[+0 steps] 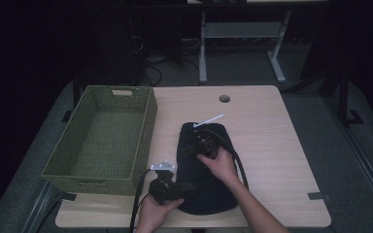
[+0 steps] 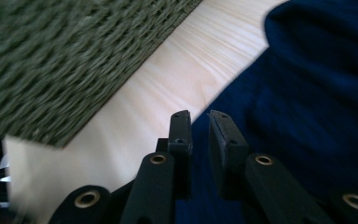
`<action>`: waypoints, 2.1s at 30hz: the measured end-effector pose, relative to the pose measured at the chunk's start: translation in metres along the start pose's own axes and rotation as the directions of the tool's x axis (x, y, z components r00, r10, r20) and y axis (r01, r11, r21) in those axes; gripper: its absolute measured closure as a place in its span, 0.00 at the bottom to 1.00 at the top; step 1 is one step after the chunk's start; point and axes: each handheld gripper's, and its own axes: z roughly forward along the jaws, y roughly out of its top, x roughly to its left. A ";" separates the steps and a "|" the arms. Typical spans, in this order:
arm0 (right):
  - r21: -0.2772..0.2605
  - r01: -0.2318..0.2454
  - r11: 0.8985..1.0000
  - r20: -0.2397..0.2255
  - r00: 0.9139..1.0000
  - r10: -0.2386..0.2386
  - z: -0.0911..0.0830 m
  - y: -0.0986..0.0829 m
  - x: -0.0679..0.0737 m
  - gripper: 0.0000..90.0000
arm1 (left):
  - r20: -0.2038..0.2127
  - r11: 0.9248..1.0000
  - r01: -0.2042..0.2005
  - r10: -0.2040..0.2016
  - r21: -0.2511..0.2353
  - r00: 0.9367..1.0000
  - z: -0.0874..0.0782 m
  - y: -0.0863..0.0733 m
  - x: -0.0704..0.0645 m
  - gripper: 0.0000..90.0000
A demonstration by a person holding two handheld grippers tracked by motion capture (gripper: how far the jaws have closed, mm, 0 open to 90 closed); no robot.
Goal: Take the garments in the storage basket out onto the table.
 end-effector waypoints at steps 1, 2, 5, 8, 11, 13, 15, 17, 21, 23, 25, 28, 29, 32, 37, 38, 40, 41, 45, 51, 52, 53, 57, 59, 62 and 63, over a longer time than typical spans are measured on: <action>-0.002 0.006 1.000 0.001 1.000 -0.006 -0.010 -0.004 -0.002 0.87 | -0.013 1.000 0.004 -0.004 -0.021 1.000 -0.001 0.004 0.002 0.79; -0.002 0.007 1.000 0.008 1.000 -0.007 -0.020 -0.009 -0.004 0.87 | -0.016 0.999 0.013 -0.013 -0.033 1.000 -0.002 0.009 0.004 0.79; -0.031 -0.036 0.999 -0.019 0.999 0.036 -0.047 -0.031 -0.018 0.87 | -0.053 0.998 0.011 -0.014 -0.059 0.999 -0.002 0.020 0.009 0.79; -0.034 -0.065 0.997 -0.035 0.997 0.064 -0.063 -0.052 -0.030 0.88 | -0.076 0.998 0.027 -0.031 -0.051 0.997 0.003 0.026 0.018 0.79; -0.038 -0.098 0.994 -0.053 0.994 0.096 -0.075 -0.074 -0.041 0.90 | -0.080 0.998 0.053 -0.054 -0.014 0.995 0.011 0.024 0.025 0.79; -0.039 -0.124 0.991 -0.074 0.990 0.121 -0.083 -0.089 -0.047 0.91 | -0.086 0.998 0.060 -0.058 0.011 0.995 0.014 0.020 0.027 0.79; -0.043 -0.146 0.988 -0.091 0.986 0.141 -0.088 -0.103 -0.051 0.93 | -0.078 0.997 0.078 -0.075 0.031 0.994 0.016 0.015 0.031 0.79; -0.032 -0.161 0.986 -0.108 0.982 0.156 -0.089 -0.116 -0.054 0.94 | -0.075 0.996 0.089 -0.086 0.027 0.993 0.016 0.012 0.032 0.79; -0.010 -0.174 0.985 -0.132 0.976 0.172 -0.086 -0.132 -0.053 0.94 | -0.071 0.995 0.092 -0.090 0.035 0.993 0.015 0.010 0.032 0.79; -0.011 -0.171 0.985 -0.129 0.977 0.168 -0.085 -0.136 -0.050 0.94 | -0.069 0.995 0.091 -0.088 0.043 0.994 0.015 0.008 0.031 0.79; -0.002 -0.165 0.986 -0.130 0.978 0.163 -0.083 -0.139 -0.049 0.95 | -0.064 0.995 0.092 -0.089 0.039 0.994 0.014 0.004 0.029 0.79; 0.001 -0.169 0.986 -0.145 0.975 0.167 -0.084 -0.145 -0.047 0.96 | -0.054 0.995 0.086 -0.084 0.041 0.995 0.012 -0.002 0.026 0.79; 0.000 -0.164 0.986 -0.142 0.976 0.162 -0.085 -0.147 -0.046 0.96 | -0.048 0.996 0.081 -0.079 0.046 0.996 0.012 -0.004 0.024 0.79; 0.007 -0.157 0.988 -0.146 0.977 0.156 -0.088 -0.153 -0.043 0.97 | -0.030 0.995 0.072 -0.070 0.062 0.997 0.010 -0.010 0.018 0.79; 0.033 -0.149 0.988 -0.153 0.976 0.152 -0.093 -0.160 -0.037 0.94 | -0.003 0.998 0.047 -0.047 0.048 0.999 0.004 -0.009 0.009 0.79; 0.036 -0.144 0.989 -0.160 0.976 0.148 -0.094 -0.160 -0.037 0.92 | 0.001 0.998 0.043 -0.043 0.034 0.999 0.001 -0.005 0.008 0.79; 0.031 -0.140 0.990 -0.173 0.974 0.143 -0.098 -0.157 -0.035 0.90 | 0.001 0.999 0.044 -0.044 0.002 0.999 0.000 0.002 0.008 0.79; 0.026 -0.139 0.990 -0.173 0.975 0.141 -0.100 -0.154 -0.035 0.89 | 0.003 0.999 0.045 -0.045 -0.010 0.999 -0.001 0.007 0.009 0.79; -0.033 -0.140 0.990 -0.169 0.977 0.133 -0.105 -0.132 -0.040 0.89 | 0.001 0.996 0.058 -0.058 -0.065 0.998 0.003 0.029 0.015 0.78; -0.103 -0.157 0.982 -0.160 0.977 0.140 -0.104 -0.088 -0.056 0.89 | -0.035 0.990 0.058 -0.063 -0.126 0.997 0.017 0.062 0.025 0.78; -0.107 -0.163 0.981 -0.162 0.976 0.144 -0.102 -0.080 -0.059 0.89 | -0.045 0.989 0.062 -0.069 -0.133 0.997 0.020 0.067 0.028 0.78; -0.117 -0.168 0.979 -0.171 0.974 0.147 -0.099 -0.073 -0.062 0.89 | -0.051 0.988 0.067 -0.074 -0.137 0.996 0.024 0.071 0.032 0.78; -0.099 -0.183 0.978 -0.164 0.973 0.165 -0.081 -0.051 -0.071 0.89 | -0.075 0.984 0.133 -0.142 -0.115 0.987 0.041 0.083 0.055 0.78; -0.070 -0.190 0.979 -0.149 0.973 0.178 -0.068 -0.045 -0.078 0.89 | -0.086 0.984 0.156 -0.163 -0.091 0.983 0.047 0.084 0.062 0.78; -0.030 -0.219 0.975 -0.135 0.968 0.213 -0.053 -0.045 -0.086 0.90 | -0.102 0.982 0.181 -0.185 -0.046 0.977 0.055 0.082 0.069 0.77; -0.013 -0.227 0.974 -0.130 0.966 0.223 -0.048 -0.046 -0.088 0.90 | -0.107 0.983 0.185 -0.186 -0.024 0.977 0.057 0.081 0.070 0.77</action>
